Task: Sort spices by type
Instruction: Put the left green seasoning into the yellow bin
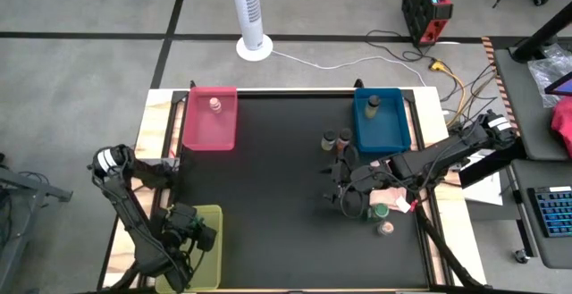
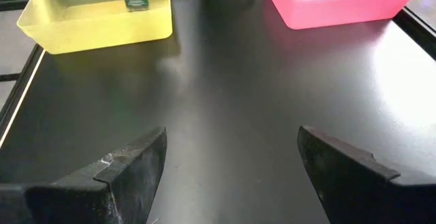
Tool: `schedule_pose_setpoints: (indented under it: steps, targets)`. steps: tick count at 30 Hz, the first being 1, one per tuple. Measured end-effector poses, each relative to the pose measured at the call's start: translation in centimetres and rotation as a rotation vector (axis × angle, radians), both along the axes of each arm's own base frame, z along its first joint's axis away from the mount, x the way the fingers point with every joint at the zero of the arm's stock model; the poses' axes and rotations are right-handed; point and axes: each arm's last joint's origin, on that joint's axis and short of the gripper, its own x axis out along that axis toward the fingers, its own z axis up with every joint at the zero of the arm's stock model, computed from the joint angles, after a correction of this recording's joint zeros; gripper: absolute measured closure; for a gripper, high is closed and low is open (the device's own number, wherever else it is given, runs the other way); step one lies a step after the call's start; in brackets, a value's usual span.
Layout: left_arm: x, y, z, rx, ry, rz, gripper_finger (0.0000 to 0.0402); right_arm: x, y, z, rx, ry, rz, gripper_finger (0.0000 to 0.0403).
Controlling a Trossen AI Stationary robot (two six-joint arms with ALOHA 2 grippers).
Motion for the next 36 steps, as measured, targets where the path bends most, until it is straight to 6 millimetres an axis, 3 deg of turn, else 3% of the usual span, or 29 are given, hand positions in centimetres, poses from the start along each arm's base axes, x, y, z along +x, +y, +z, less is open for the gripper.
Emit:
schedule_pose_setpoints:
  steps: [36]
  targets:
    - [-0.6,0.7,-3.2,0.053,-0.064,-0.066,0.0208,0.0,0.0,0.1,0.002,-0.007,-0.002,0.0061]
